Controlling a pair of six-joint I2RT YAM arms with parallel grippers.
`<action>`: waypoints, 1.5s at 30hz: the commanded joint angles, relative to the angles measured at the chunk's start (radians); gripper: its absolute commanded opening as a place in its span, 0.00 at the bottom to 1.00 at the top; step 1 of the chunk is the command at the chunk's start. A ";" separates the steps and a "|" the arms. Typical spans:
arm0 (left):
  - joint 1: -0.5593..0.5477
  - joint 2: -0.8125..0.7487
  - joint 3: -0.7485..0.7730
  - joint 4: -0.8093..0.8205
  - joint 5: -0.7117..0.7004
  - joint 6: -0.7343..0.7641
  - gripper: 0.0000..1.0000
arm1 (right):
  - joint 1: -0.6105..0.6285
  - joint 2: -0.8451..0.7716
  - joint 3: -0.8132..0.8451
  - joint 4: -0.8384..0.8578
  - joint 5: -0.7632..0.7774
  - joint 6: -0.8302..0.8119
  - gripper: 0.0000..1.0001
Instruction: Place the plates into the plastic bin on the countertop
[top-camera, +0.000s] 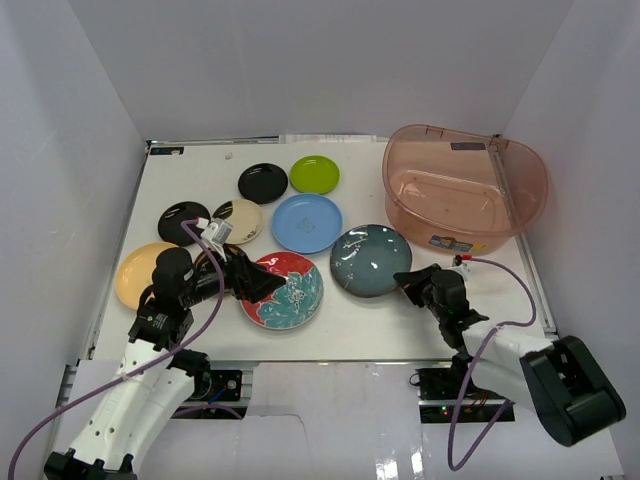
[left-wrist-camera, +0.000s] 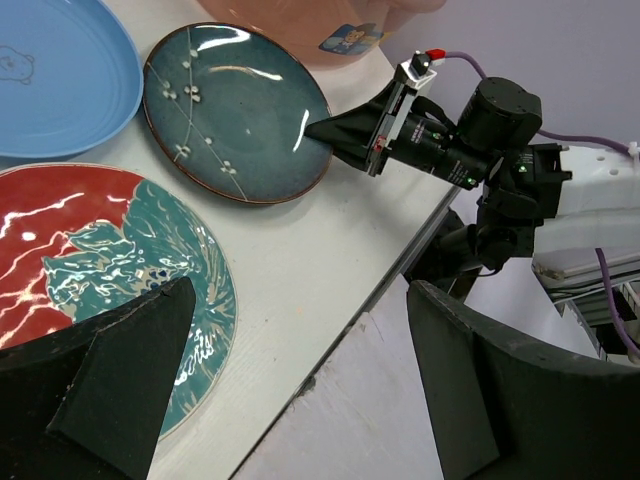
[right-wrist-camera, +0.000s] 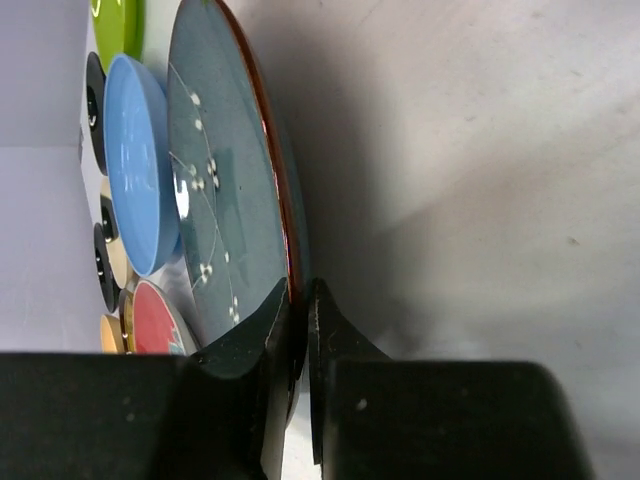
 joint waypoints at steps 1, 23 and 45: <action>0.004 0.000 -0.007 0.003 0.005 0.003 0.98 | 0.010 -0.207 -0.128 -0.212 0.077 -0.025 0.08; 0.015 0.045 0.022 -0.212 -0.294 -0.139 0.98 | -0.021 -0.267 1.010 -0.764 -0.168 -0.575 0.08; 0.015 0.114 -0.143 -0.318 -0.782 -0.512 0.90 | -0.641 0.256 1.091 -0.648 -0.326 -0.623 0.08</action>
